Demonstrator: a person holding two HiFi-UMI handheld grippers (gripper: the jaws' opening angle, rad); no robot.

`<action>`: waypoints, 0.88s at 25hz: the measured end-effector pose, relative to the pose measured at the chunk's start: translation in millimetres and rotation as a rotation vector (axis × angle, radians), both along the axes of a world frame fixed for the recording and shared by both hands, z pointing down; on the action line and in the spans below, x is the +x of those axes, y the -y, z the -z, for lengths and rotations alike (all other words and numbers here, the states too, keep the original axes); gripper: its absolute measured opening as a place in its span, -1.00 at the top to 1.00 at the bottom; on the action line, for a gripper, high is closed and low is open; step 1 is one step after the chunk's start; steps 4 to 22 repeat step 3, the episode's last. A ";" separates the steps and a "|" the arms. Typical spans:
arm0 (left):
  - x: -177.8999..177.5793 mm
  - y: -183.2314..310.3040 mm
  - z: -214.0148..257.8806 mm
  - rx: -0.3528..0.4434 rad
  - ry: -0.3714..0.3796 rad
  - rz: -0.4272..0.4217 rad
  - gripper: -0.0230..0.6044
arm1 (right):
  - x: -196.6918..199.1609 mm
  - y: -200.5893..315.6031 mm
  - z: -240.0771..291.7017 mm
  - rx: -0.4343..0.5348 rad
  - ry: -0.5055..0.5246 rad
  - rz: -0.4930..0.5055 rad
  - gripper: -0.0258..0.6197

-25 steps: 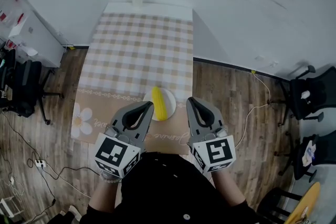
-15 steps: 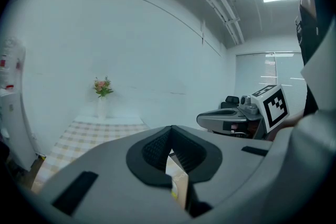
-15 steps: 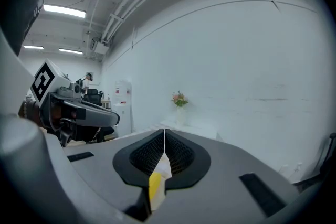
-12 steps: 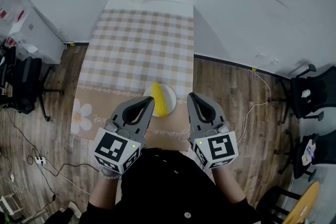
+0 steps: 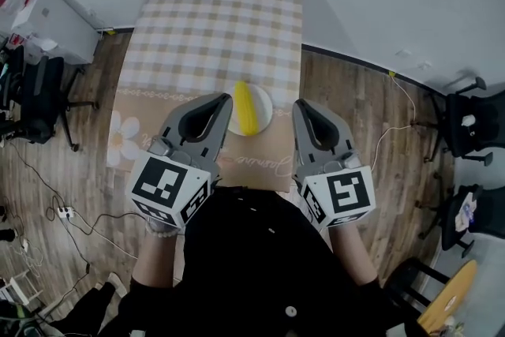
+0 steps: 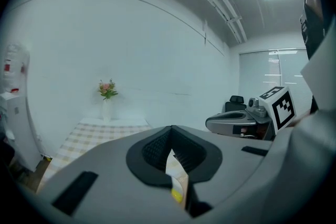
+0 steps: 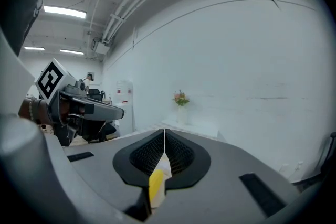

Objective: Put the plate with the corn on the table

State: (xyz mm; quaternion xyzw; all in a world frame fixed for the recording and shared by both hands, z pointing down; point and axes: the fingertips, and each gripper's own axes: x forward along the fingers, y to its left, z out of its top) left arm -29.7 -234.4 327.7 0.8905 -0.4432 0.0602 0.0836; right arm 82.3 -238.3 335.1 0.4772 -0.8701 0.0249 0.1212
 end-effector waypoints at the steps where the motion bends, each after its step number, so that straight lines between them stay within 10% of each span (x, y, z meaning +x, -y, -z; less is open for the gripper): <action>1: -0.8 -0.5 -0.5 -0.001 -0.003 0.003 0.88 | -0.8 -1.6 -2.0 -0.003 0.000 0.004 0.79; 22: -2.0 -2.2 -2.7 -0.006 -0.007 0.009 0.89 | -2.4 -5.5 -7.2 -0.013 -0.002 0.011 0.79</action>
